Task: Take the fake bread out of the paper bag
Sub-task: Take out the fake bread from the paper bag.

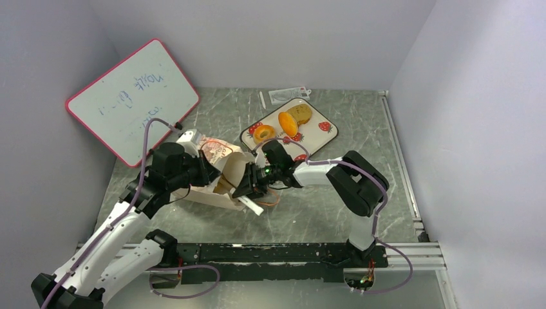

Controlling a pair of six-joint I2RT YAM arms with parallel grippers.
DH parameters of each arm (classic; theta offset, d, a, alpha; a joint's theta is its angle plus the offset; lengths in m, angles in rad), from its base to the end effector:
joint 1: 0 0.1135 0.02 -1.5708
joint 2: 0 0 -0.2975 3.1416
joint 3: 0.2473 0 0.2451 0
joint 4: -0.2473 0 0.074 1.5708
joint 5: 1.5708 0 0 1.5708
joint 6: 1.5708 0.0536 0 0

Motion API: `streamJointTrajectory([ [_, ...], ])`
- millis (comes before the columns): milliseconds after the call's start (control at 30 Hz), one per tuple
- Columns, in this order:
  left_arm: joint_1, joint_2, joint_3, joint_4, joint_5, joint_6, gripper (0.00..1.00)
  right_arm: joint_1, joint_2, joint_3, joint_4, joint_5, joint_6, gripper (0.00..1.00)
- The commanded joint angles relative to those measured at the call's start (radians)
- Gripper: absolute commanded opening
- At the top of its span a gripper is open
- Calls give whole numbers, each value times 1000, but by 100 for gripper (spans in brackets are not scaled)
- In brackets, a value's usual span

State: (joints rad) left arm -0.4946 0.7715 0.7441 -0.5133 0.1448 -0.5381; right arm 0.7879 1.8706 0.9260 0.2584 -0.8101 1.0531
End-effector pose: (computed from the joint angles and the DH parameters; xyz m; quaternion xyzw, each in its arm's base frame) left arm 0.1326 -0.0803 0.3090 0.0168 0.8686 -0.2973 0.3962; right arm 0.2416 0.2979 0.1700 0.0574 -0.8456 -0.5287 0.0453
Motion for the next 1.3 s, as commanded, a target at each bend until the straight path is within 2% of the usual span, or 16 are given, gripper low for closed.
streamJointTrajectory([
  [0,-4,-27,39,20,38,-2,7,2,-1,15,29,0,8,25],
  [167,-5,-51,23,11,-23,-32,7,1,-43,2,-16,15,-16,12],
  [367,-5,-63,19,-19,-130,-93,7,-23,-152,-52,-108,60,-58,7],
  [833,-23,54,31,45,-228,-127,7,-115,-435,-136,-368,126,-205,4],
  [1267,-114,197,65,87,-390,-209,7,-196,-696,-87,-689,209,-379,3],
])
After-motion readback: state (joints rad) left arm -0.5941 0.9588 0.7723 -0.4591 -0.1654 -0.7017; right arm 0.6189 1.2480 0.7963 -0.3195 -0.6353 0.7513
